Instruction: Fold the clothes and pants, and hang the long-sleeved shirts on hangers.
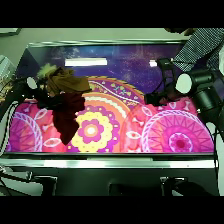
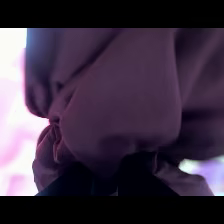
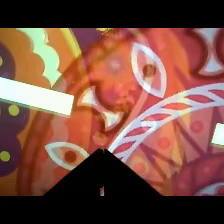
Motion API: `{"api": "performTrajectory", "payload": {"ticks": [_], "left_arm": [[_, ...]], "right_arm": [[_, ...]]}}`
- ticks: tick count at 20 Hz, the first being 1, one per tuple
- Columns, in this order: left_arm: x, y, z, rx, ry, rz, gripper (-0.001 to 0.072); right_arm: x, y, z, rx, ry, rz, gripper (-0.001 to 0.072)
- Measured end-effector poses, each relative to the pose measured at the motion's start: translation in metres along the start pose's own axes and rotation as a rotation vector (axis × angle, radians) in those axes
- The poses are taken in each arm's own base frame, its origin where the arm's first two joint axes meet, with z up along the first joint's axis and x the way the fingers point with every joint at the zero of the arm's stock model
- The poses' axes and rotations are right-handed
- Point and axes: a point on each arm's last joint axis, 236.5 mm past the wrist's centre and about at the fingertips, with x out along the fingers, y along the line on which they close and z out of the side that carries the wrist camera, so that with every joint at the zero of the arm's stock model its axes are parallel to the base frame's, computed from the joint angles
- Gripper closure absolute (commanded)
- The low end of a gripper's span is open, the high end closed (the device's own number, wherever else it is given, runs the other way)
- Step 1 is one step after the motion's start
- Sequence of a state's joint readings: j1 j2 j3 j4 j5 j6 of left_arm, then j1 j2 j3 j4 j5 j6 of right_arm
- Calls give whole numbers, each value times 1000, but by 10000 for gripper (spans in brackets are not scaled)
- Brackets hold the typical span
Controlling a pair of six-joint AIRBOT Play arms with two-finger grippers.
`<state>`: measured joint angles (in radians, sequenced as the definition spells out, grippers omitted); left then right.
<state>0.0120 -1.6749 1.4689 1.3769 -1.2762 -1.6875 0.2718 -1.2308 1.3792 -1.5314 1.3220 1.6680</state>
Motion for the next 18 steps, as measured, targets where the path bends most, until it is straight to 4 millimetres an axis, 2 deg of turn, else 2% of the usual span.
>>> {"api": "performTrajectory", "payload": {"ticks": [3,5,7,12,16,18], "left_arm": [[-13,-75,-17,89,3,-140,688],[-16,-126,-36,157,22,-223,688],[-16,-177,-56,228,25,-294,688],[-6,-281,-107,352,3,-420,688],[14,-338,-140,390,-16,-492,688],[25,-358,-154,393,-15,-518,687]], "right_arm": [[0,0,0,1,0,0,681],[0,0,0,1,0,0,681],[0,0,0,4,0,0,681],[0,0,0,4,0,0,681],[0,0,0,4,0,0,681],[0,0,0,3,0,0,681]]}}
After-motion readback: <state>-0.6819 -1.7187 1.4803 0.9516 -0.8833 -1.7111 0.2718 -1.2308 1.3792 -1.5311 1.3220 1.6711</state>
